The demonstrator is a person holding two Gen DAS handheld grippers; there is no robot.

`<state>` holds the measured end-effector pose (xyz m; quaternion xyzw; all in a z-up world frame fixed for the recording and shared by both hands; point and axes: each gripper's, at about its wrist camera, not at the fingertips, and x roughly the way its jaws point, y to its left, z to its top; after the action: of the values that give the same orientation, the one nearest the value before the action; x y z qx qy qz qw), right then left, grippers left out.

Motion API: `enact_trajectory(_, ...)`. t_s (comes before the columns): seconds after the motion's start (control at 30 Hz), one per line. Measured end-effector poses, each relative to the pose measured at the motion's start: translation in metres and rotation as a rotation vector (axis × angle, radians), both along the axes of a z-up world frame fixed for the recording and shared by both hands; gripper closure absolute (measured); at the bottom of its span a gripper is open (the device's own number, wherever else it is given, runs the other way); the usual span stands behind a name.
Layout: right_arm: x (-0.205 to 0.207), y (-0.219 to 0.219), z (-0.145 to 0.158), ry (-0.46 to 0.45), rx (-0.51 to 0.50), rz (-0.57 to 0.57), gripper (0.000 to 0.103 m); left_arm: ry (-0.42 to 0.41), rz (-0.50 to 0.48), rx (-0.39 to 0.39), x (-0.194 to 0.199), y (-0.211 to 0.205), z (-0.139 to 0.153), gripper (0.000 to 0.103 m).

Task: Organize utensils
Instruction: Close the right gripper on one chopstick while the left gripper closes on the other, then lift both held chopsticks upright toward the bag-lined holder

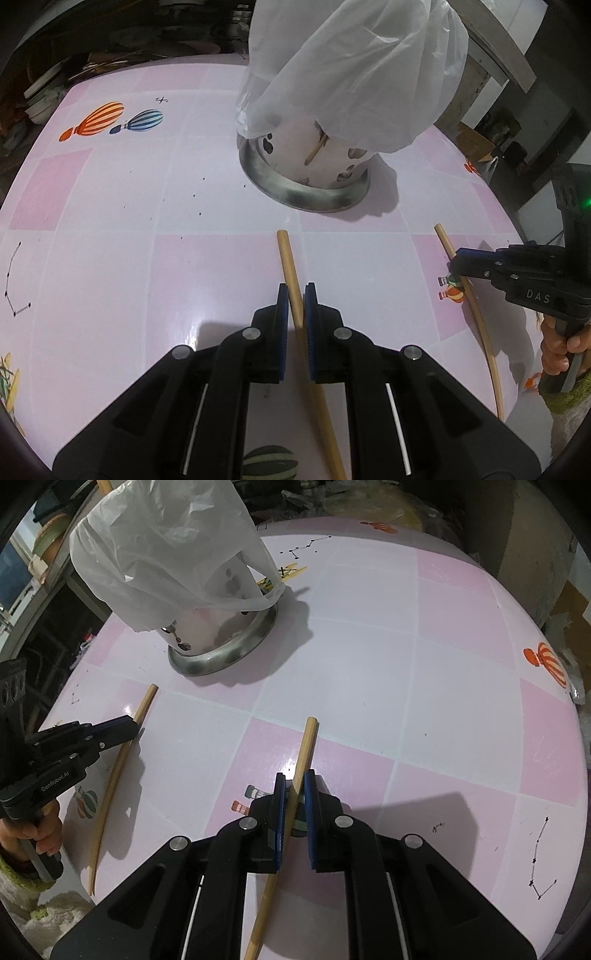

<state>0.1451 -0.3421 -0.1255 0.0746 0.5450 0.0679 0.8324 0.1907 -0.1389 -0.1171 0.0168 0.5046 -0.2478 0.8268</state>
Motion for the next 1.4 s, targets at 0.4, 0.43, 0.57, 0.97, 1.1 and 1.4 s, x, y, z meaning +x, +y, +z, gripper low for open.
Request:
enact_trajectory(0.4,0.017,0.015,0.002,0.010,-0.039,0.012,0.091,-0.006,-0.011,0.040,0.007,-0.012,0.001,0.094)
enact_trajectory(0.43,0.018,0.016,0.002,0.010,-0.041,0.013,0.091,-0.012,-0.014,0.056,0.006,-0.013,0.001,0.094)
enact_trajectory(0.57,0.018,0.016,0.001,0.011,-0.040,0.006,0.092,-0.015,-0.004,0.087,0.005,-0.018,0.004,0.094)
enact_trajectory(0.97,0.005,0.011,0.017,-0.059,-0.020,-0.044,0.097,-0.002,0.005,0.045,0.000,-0.018,0.003,0.098)
enact_trajectory(1.1,-0.002,0.009,0.042,-0.116,-0.028,-0.049,0.097,-0.018,0.012,0.005,-0.005,-0.011,0.014,0.098)
enact_trajectory(1.4,-0.015,0.000,0.094,-0.236,-0.024,-0.060,0.097,-0.087,0.035,-0.152,-0.016,0.020,0.063,0.098)
